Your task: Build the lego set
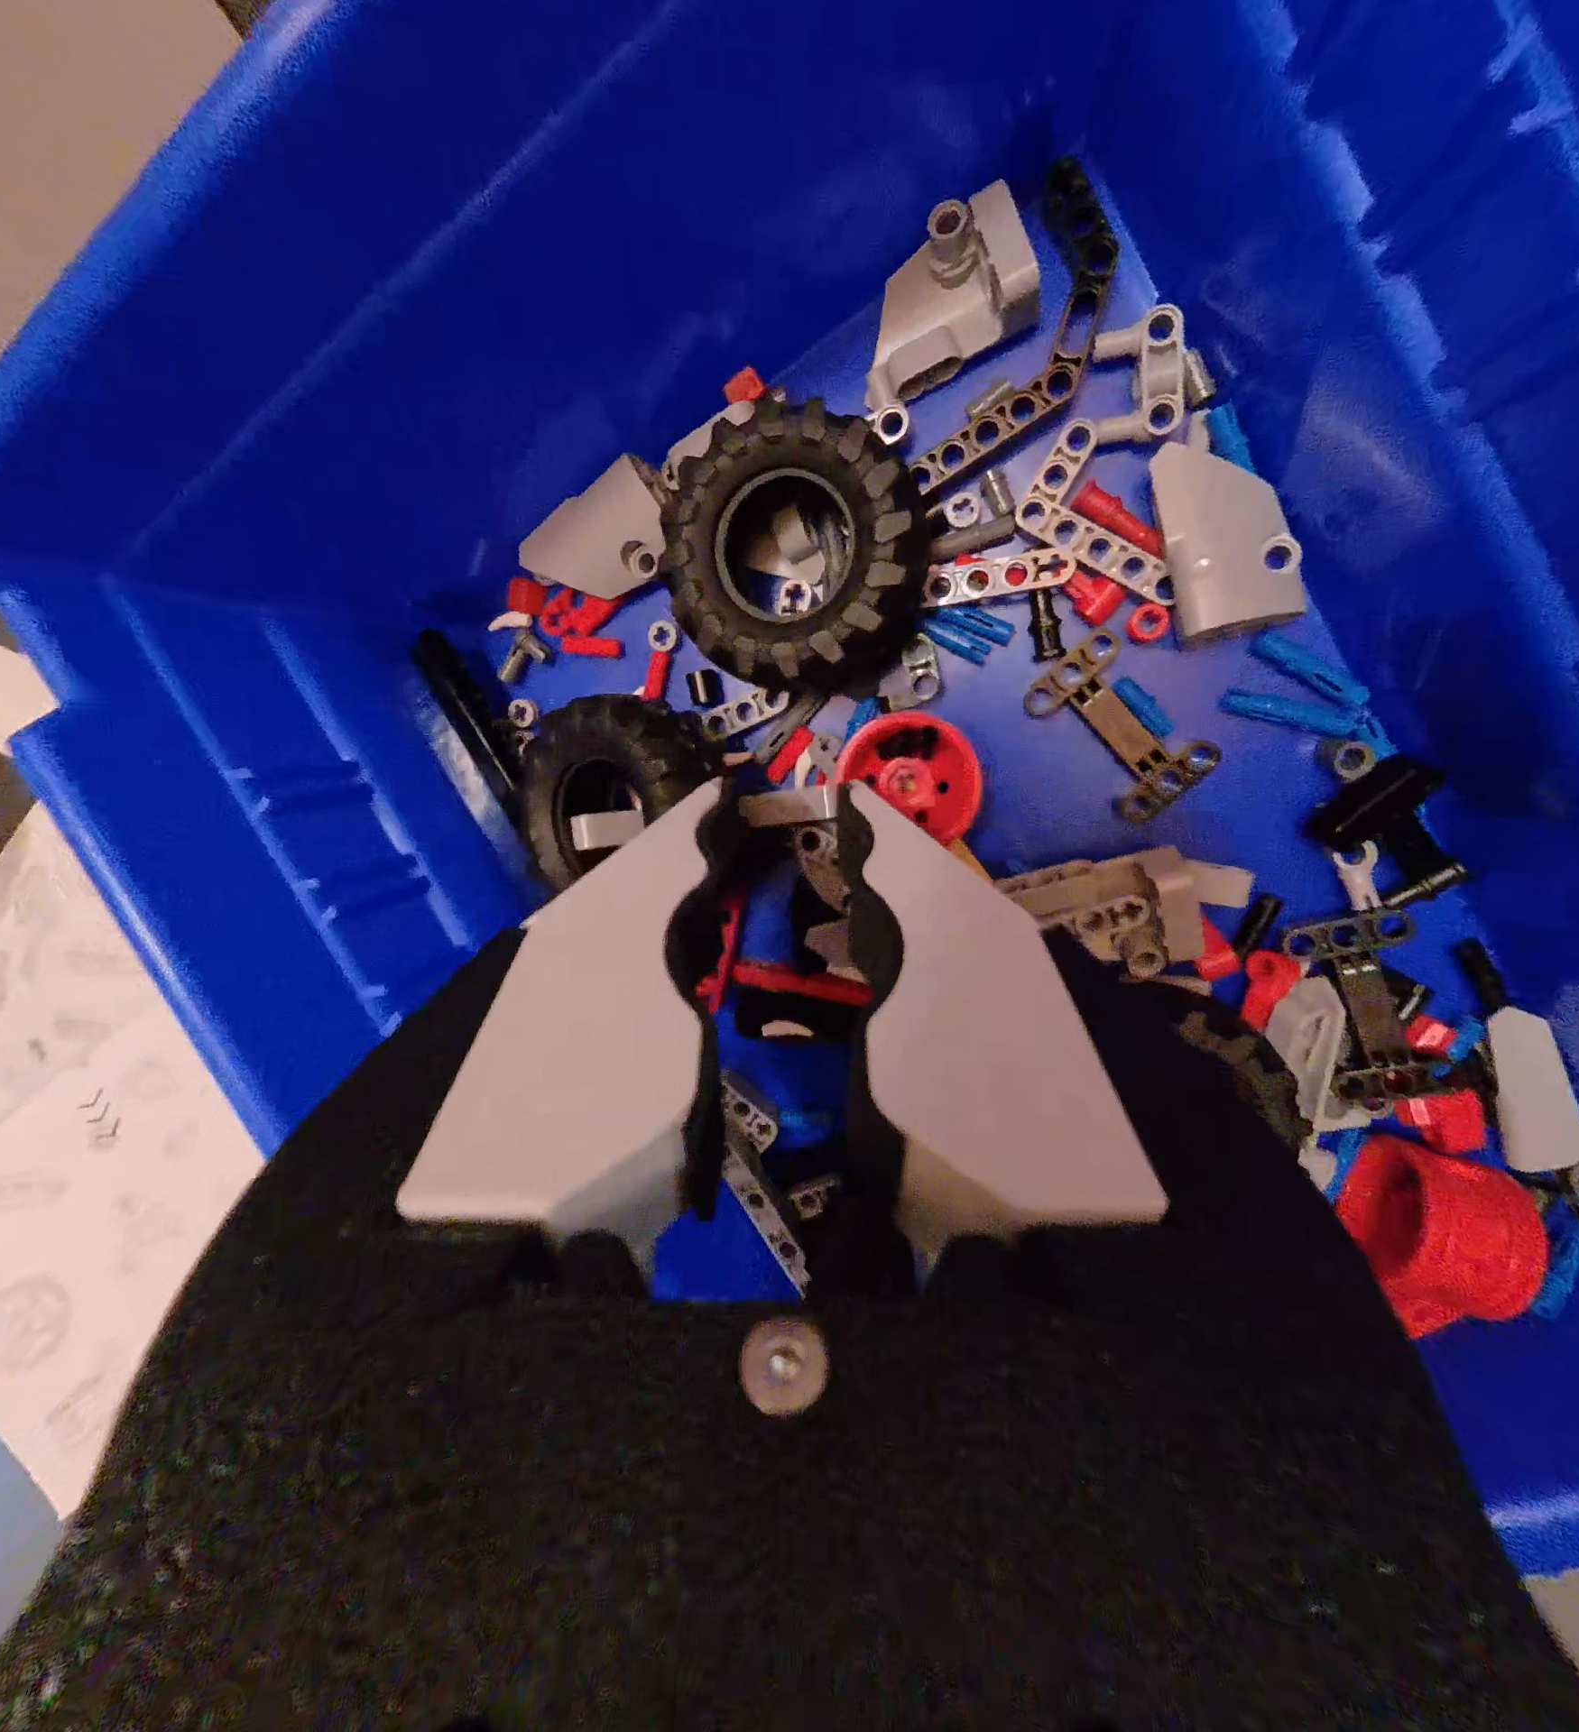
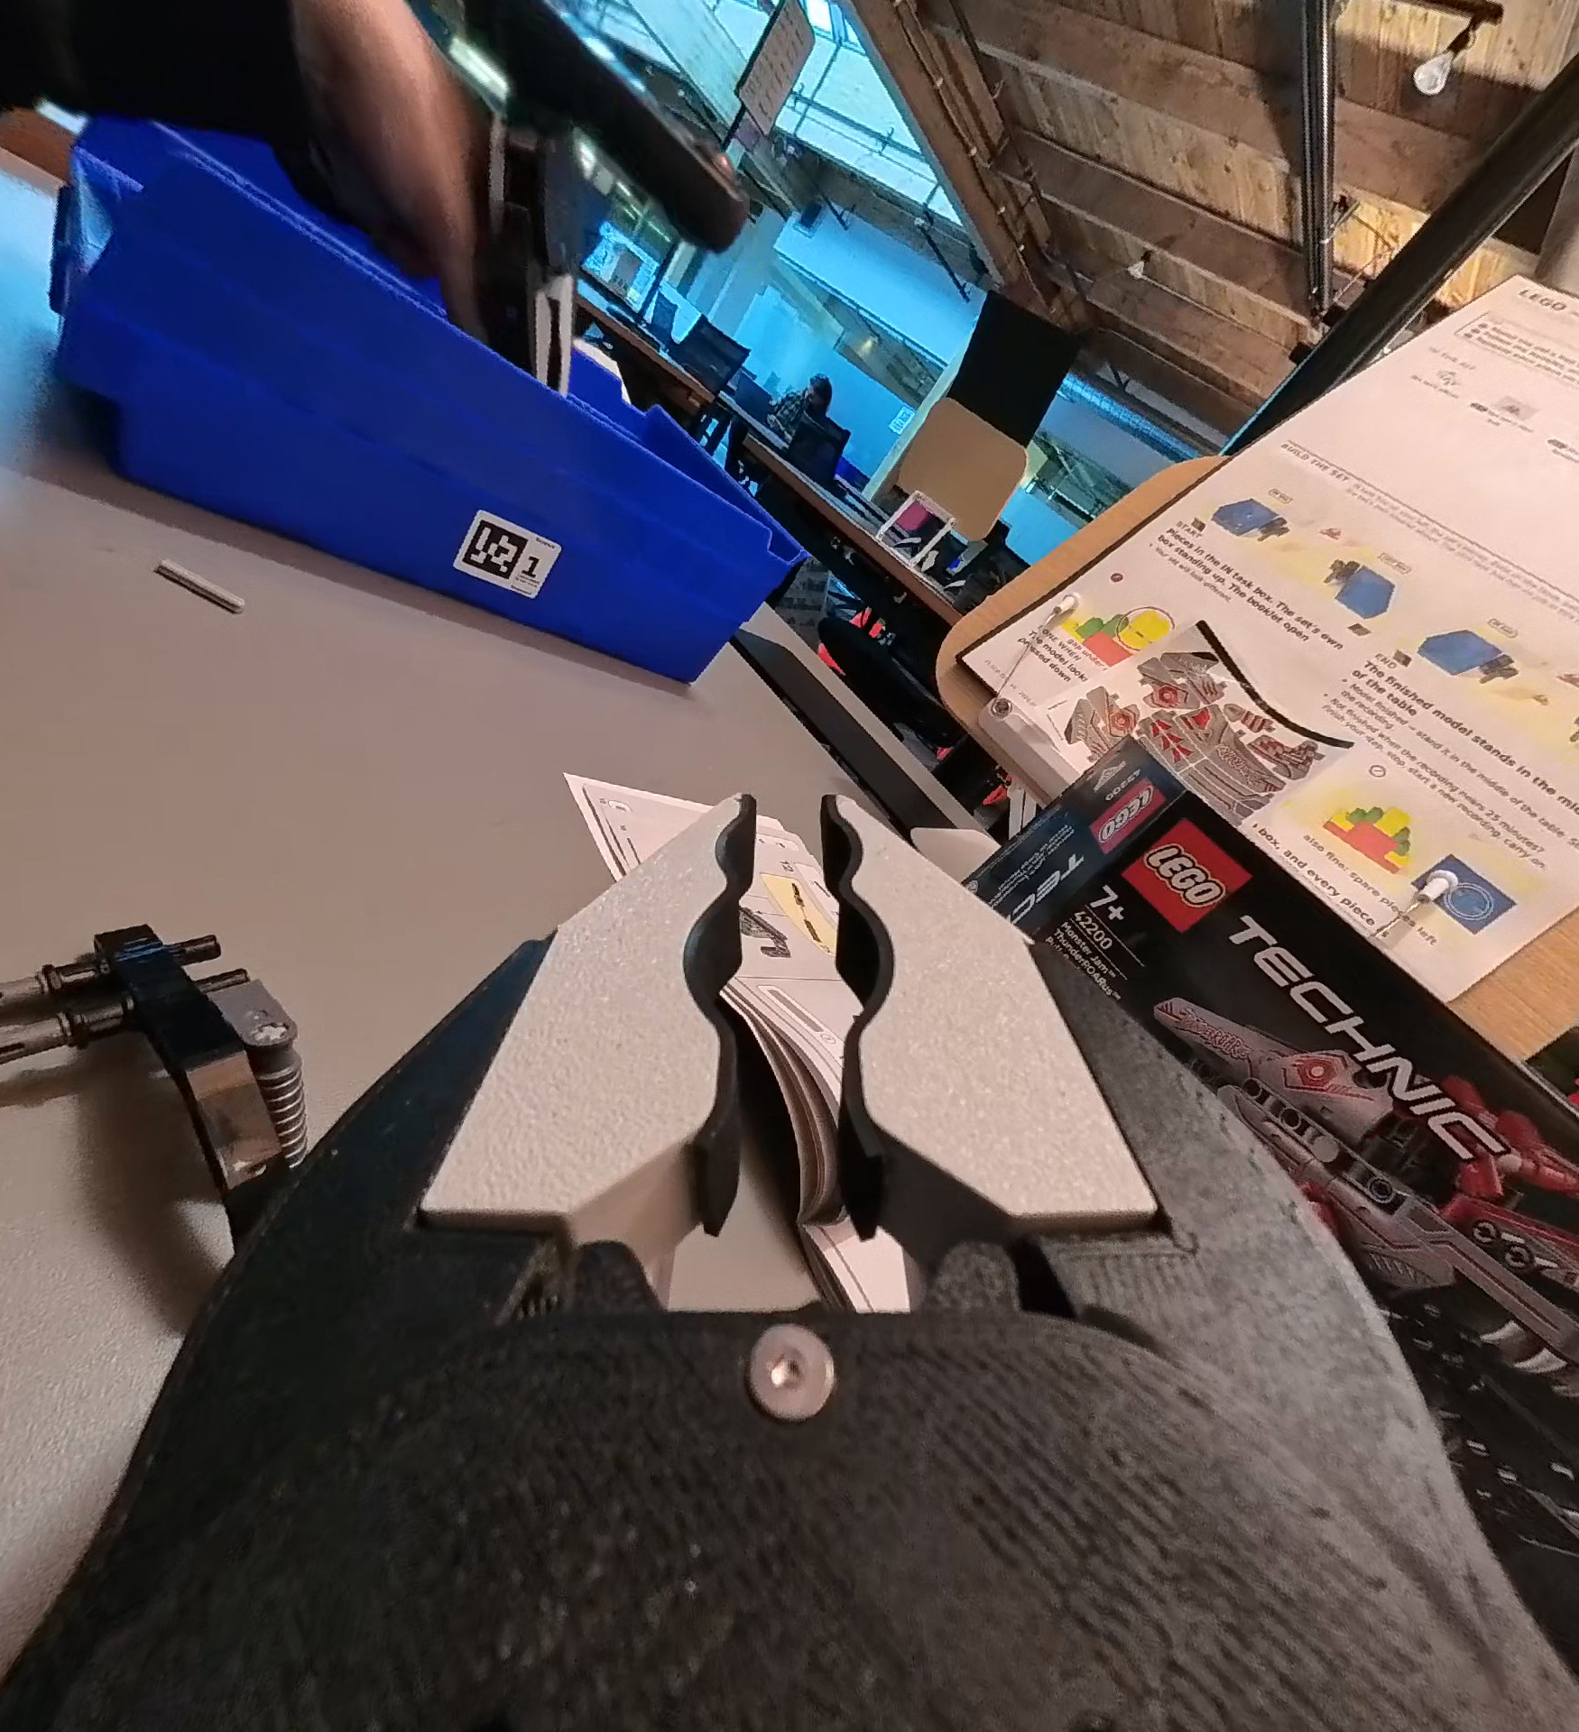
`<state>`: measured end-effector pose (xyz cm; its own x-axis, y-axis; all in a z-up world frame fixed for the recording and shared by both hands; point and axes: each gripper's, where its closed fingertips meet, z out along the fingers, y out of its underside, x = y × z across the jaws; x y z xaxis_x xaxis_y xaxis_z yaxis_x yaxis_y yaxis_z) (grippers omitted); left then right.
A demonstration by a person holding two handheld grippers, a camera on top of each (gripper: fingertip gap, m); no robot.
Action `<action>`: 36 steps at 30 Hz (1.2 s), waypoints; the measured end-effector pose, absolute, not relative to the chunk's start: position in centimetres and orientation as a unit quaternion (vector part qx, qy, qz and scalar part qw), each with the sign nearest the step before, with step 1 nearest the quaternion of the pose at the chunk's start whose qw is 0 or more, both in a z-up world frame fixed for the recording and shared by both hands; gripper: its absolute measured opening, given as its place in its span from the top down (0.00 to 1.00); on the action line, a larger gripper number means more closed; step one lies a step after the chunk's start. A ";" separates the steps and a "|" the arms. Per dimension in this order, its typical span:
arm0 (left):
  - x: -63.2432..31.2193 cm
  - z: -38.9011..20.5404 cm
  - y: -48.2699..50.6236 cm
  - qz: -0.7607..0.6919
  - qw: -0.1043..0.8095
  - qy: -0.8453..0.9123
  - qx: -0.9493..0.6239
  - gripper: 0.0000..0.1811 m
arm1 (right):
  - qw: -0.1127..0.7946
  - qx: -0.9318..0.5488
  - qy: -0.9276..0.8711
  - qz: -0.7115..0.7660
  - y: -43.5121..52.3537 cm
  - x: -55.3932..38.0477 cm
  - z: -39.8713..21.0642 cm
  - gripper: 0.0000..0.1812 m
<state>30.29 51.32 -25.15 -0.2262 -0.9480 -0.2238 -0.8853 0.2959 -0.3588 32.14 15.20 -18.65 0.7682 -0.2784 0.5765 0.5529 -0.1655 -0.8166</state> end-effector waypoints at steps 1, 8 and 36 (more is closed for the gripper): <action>30.2 -24.7 51.3 -0.084 0.205 0.777 -0.589 0.85 | 0.637 -0.691 -0.100 -0.326 15.2 32.1 -18.7 0.94; 30.0 -23.0 45.7 -0.183 0.164 0.826 -0.507 0.63 | 0.636 -0.691 -0.099 -0.330 15.2 32.2 -18.7 0.94; 31.1 -26.3 49.8 -0.074 0.204 0.805 -0.552 0.88 | 0.632 -0.690 -0.100 -0.338 15.2 32.2 -18.7 0.94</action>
